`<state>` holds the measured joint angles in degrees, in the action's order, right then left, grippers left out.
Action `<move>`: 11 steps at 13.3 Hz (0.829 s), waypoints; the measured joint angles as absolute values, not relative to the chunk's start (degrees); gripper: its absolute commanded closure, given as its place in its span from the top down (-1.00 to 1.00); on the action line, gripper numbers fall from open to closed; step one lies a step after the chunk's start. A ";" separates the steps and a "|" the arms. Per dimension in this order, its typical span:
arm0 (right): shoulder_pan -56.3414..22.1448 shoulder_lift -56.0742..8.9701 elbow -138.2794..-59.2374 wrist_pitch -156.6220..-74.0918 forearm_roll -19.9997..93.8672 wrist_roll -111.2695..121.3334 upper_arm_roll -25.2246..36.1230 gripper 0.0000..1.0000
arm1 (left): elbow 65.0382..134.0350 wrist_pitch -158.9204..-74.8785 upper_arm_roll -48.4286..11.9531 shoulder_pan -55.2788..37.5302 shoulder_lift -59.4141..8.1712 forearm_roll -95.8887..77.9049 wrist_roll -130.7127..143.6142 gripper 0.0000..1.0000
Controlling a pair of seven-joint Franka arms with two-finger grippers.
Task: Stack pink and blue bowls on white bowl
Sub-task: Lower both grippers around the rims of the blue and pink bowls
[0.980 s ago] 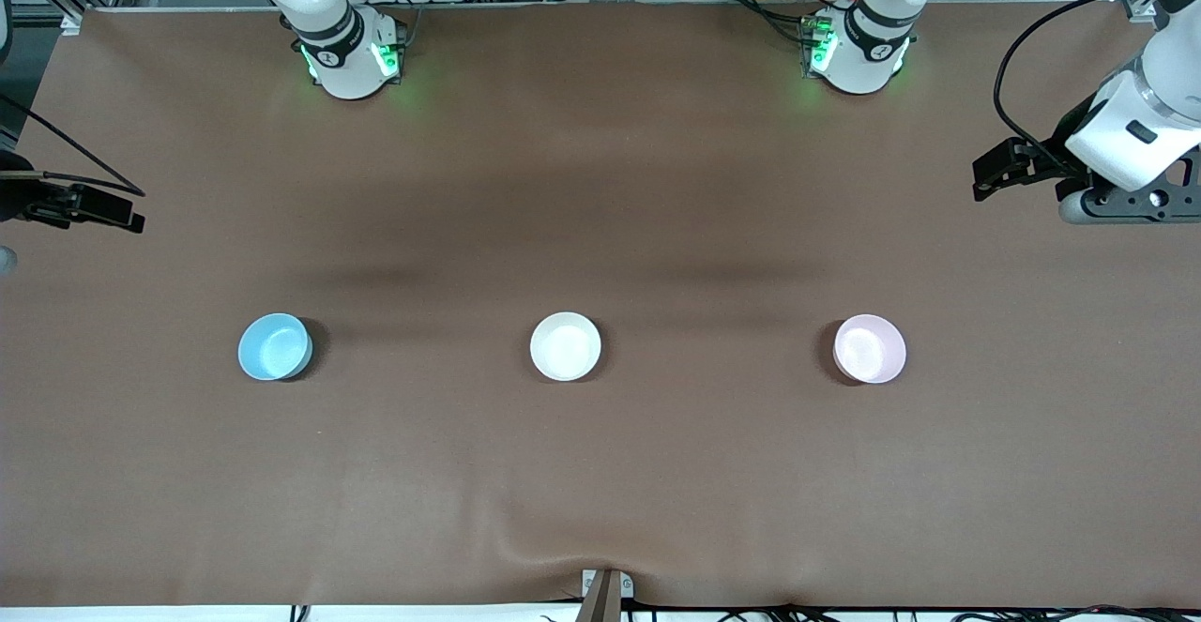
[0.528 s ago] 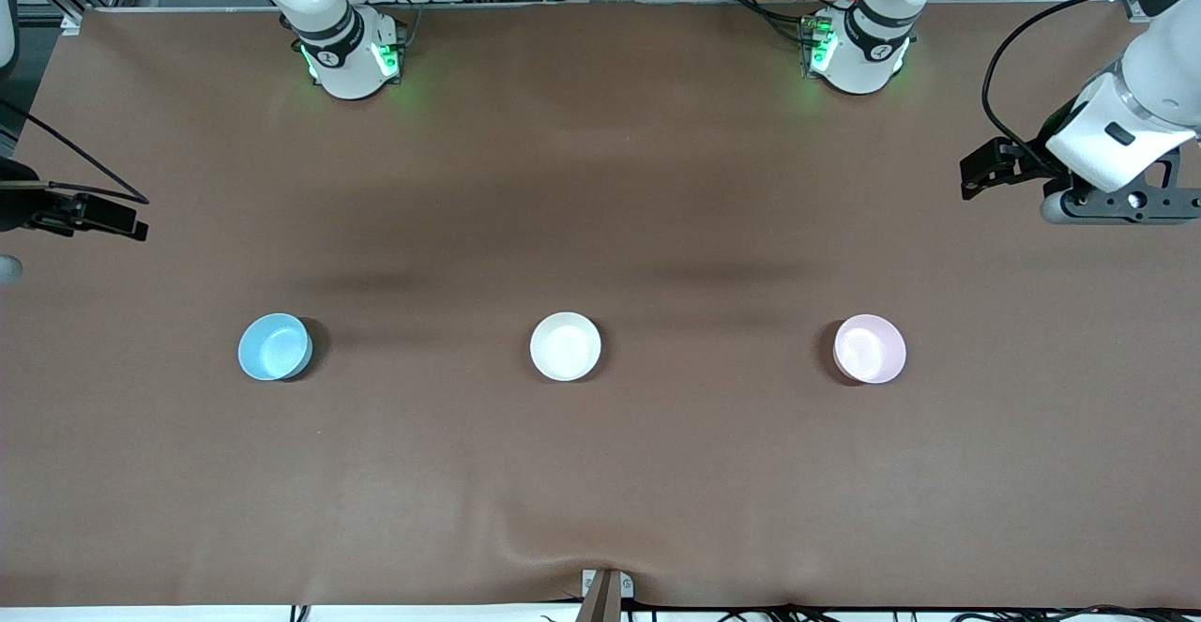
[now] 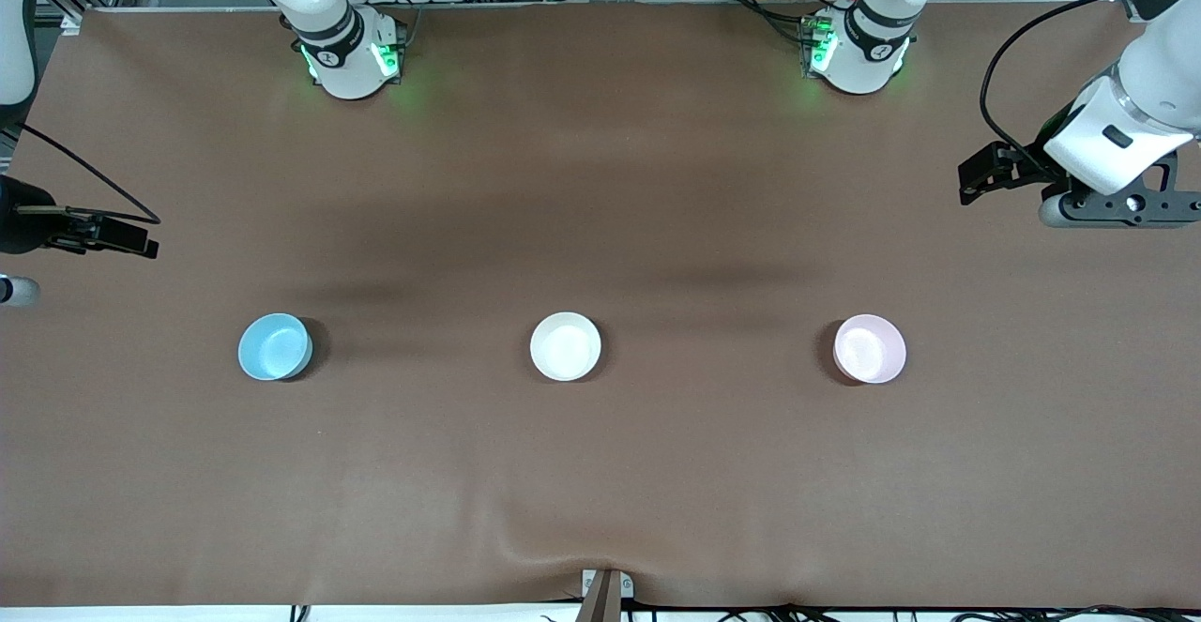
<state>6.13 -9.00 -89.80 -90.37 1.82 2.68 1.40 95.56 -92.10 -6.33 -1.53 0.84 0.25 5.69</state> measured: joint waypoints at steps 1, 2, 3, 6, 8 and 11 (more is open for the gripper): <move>6.13 -9.00 -89.80 -90.42 1.82 2.68 1.40 1.00 | 95.65 -92.75 -6.33 -1.53 0.56 0.25 5.69 1.00; 6.13 -9.02 -89.80 -90.49 1.82 2.68 1.40 1.00 | 95.71 -93.33 -6.33 -1.53 0.22 0.25 5.69 1.00; 6.13 -9.07 -89.80 -90.56 1.82 2.68 1.40 1.00 | 95.73 -93.79 -6.33 -1.52 -0.16 0.25 5.69 1.00; 6.12 -9.63 -89.80 -91.55 1.81 2.70 1.33 1.00 | 95.81 -95.48 -6.33 -1.37 -1.40 0.27 5.69 1.00; 6.11 -10.05 -89.80 -91.82 1.81 2.70 1.26 1.00 | 95.95 -96.98 -6.31 -1.19 -2.56 0.27 5.69 1.00; 6.11 -10.20 -89.80 -92.05 1.81 2.70 1.26 1.00 | 95.99 -99.60 -6.30 -1.15 -4.51 0.27 5.69 1.00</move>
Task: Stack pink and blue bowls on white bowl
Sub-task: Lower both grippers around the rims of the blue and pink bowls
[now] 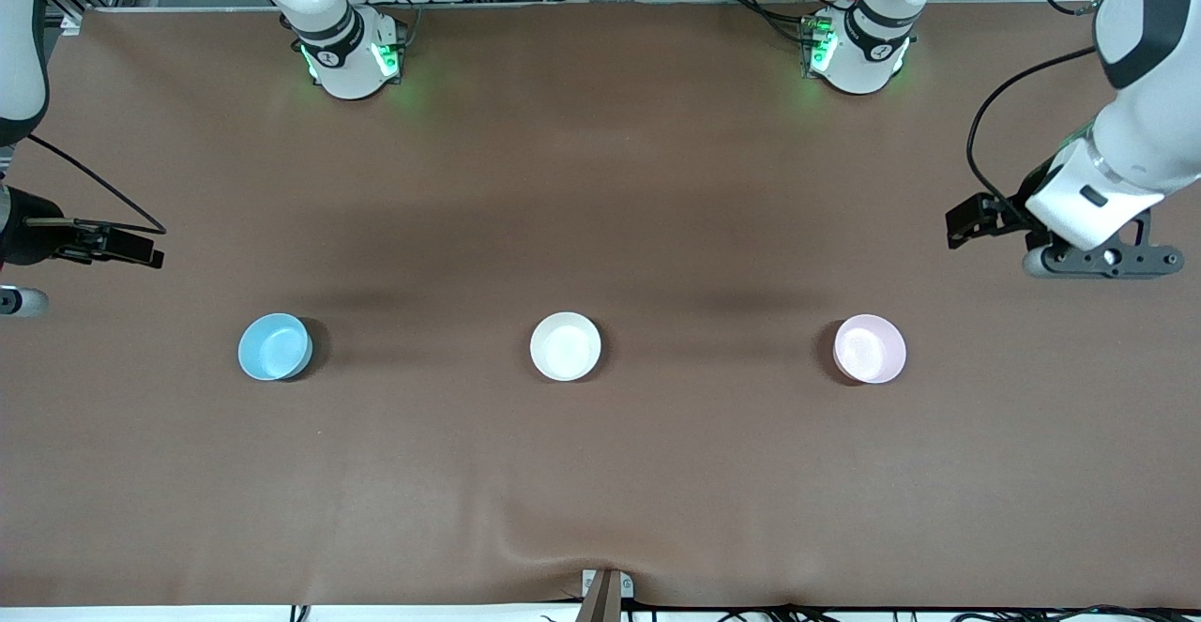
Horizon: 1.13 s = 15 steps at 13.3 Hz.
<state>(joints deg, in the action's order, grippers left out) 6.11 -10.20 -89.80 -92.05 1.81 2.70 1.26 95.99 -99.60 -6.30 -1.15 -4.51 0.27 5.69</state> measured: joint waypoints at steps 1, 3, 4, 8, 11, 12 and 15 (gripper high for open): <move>6.11 -10.26 -89.80 -92.20 1.81 2.71 1.26 1.00 | 96.00 -100.12 -6.30 -1.14 -4.99 0.27 5.69 1.00; 6.11 -10.54 -89.80 -92.56 1.81 2.71 1.26 1.00 | 96.06 -100.57 -6.28 -1.09 -5.77 0.27 5.69 1.00; 6.11 -10.83 -89.80 -92.95 1.81 2.71 1.27 1.00 | 96.17 -100.96 -6.28 -1.05 -6.21 0.27 5.69 1.00; 6.14 -12.53 -89.81 -94.33 1.81 2.71 1.39 1.00 | 99.71 -106.17 -6.25 -0.30 -8.01 0.29 5.69 1.00; 6.15 -14.12 -89.90 -96.02 1.81 2.71 1.41 1.00 | 106.96 -115.05 -6.22 1.03 -8.60 0.35 5.69 1.00; 6.16 -14.63 -90.15 -97.12 1.81 2.71 1.41 1.00 | 109.41 -118.22 -6.21 1.98 -8.71 0.36 5.49 1.00; 6.16 -15.45 -92.22 -101.12 1.81 2.71 1.42 1.00 | 115.45 -126.89 -6.19 3.56 -9.37 0.36 4.44 1.00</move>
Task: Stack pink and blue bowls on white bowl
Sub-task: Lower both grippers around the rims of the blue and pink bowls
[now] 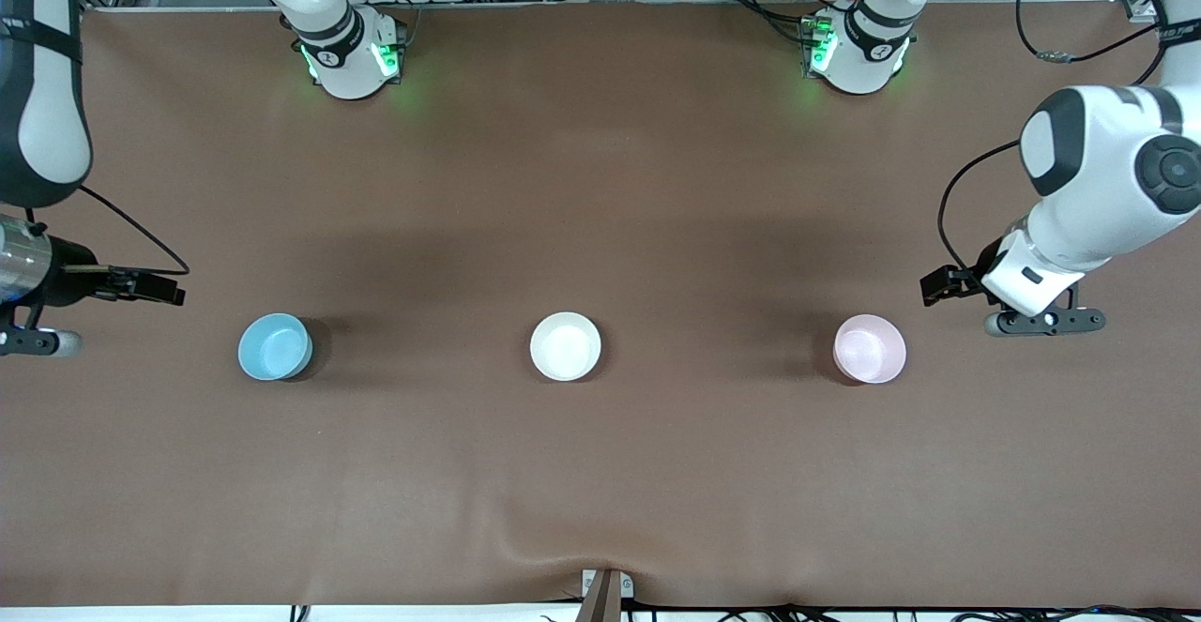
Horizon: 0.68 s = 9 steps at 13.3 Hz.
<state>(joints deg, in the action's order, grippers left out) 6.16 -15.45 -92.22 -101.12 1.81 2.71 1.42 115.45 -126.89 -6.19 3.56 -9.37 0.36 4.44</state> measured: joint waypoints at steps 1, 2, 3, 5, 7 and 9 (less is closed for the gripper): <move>6.16 -15.50 -93.07 -102.69 1.80 2.71 1.42 1.00 | 117.93 -131.43 -6.18 3.81 -9.92 0.36 4.43 1.00; 6.17 -15.53 -93.91 -104.47 1.80 2.71 1.42 1.00 | 120.13 -135.71 -6.18 4.12 -10.85 0.36 4.34 1.00; 6.17 -15.69 -94.80 -105.87 1.79 2.71 1.42 1.00 | 121.96 -139.68 -6.18 4.58 -12.31 0.36 3.98 1.00; 6.17 -17.01 -96.07 -108.80 1.76 2.71 1.42 1.00 | 124.20 -145.97 -6.16 5.57 -16.22 0.36 3.21 1.00; 6.17 -19.75 -96.51 -112.16 1.72 2.71 1.43 1.00 | 124.50 -149.32 -6.25 5.67 -19.77 0.36 3.11 0.99; 6.43 -22.85 -96.68 -114.46 1.67 2.71 1.51 1.00 | 124.51 -151.74 -6.36 5.61 -22.03 0.36 3.11 0.82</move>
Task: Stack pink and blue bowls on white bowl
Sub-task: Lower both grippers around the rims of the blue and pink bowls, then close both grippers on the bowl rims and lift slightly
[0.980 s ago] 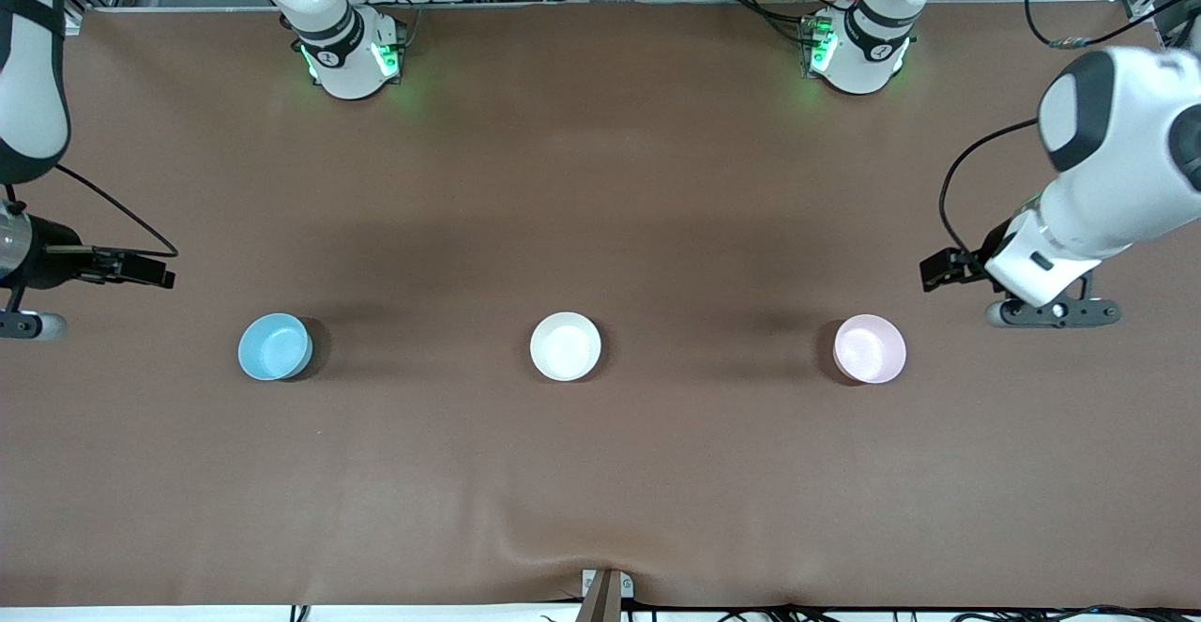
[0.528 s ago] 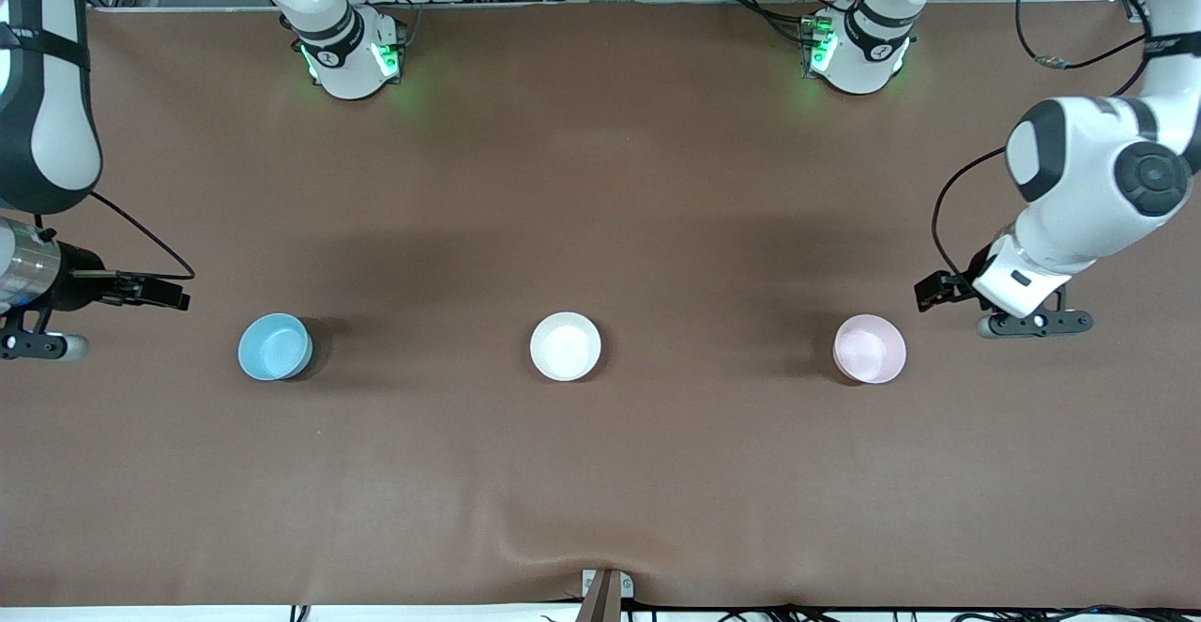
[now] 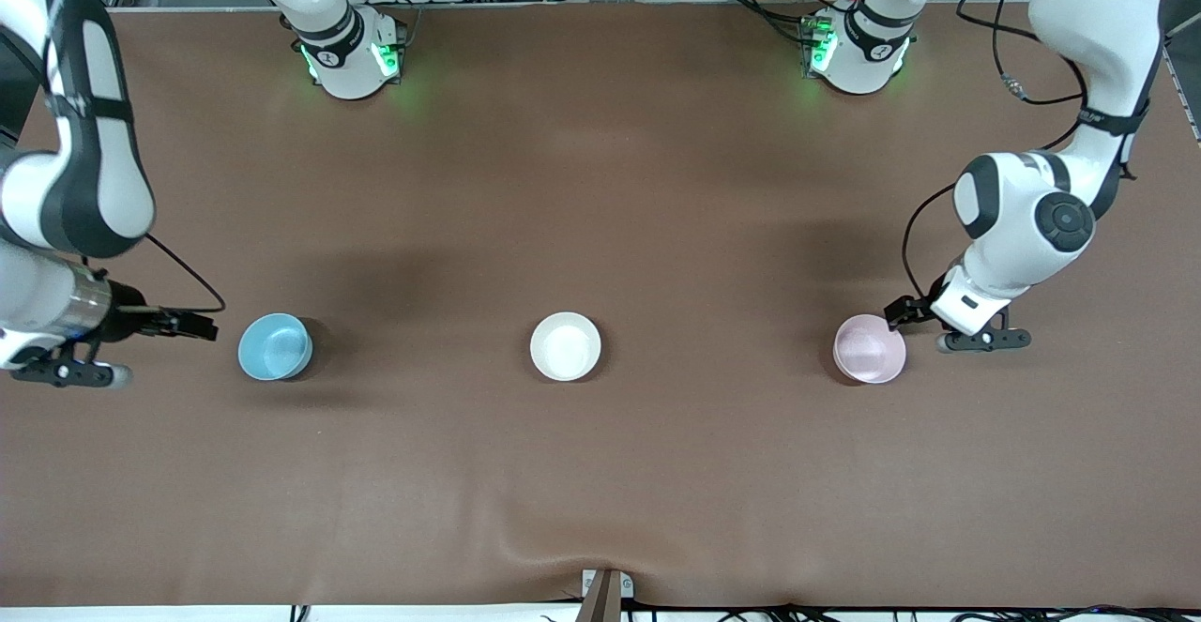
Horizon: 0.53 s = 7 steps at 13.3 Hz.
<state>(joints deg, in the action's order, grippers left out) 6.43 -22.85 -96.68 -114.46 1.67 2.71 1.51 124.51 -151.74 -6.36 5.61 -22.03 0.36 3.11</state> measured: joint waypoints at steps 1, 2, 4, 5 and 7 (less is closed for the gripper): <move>6.79 -24.29 -96.68 -115.16 1.63 2.71 1.57 1.00 | 124.51 -153.00 -6.36 5.63 -22.87 0.36 3.11 0.72; 7.24 -25.57 -96.68 -115.90 1.60 2.71 1.63 1.00 | 124.50 -153.87 -6.36 5.64 -23.54 0.36 3.11 0.63; 8.43 -27.68 -96.68 -117.53 1.57 2.80 1.66 1.00 | 124.45 -154.71 -6.37 5.62 -24.33 0.36 3.11 0.19; 8.91 -28.63 -96.68 -118.54 1.56 2.99 1.66 1.00 | 124.43 -154.84 -6.38 5.62 -24.43 0.36 3.11 -0.06; 9.16 -30.23 -96.70 -120.32 1.56 3.26 1.62 1.00 | 124.34 -154.87 -6.39 5.62 -24.44 0.36 3.12 -0.97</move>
<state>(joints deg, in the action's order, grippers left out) 9.16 -30.23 -96.70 -120.32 1.56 3.26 1.62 124.34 -154.87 -6.39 5.62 -24.44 0.36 3.12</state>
